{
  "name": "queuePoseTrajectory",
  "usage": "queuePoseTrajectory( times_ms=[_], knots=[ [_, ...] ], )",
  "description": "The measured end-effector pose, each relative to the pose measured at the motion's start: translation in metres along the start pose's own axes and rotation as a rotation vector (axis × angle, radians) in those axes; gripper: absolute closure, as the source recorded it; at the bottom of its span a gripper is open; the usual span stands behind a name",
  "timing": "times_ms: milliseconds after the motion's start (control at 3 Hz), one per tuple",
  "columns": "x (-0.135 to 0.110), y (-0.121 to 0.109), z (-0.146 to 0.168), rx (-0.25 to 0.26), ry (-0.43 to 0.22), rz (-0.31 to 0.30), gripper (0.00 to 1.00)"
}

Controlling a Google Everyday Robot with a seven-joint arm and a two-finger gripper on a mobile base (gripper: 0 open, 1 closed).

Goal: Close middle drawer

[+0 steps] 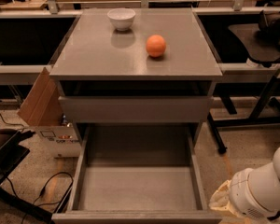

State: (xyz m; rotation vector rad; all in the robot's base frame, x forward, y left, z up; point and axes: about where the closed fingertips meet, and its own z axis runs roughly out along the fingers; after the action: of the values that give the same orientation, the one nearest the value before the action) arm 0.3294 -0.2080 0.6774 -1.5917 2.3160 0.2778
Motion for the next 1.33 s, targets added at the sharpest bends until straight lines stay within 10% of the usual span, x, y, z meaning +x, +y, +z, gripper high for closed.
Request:
queuePoseTrajectory(
  times_ms=[667,1333],
  knots=[
    [0.051,0.056,0.126,-0.153,0.023,0.066,1.00],
    [0.080,0.097,0.246,-0.225,-0.095,0.050,1.00]
  ],
)
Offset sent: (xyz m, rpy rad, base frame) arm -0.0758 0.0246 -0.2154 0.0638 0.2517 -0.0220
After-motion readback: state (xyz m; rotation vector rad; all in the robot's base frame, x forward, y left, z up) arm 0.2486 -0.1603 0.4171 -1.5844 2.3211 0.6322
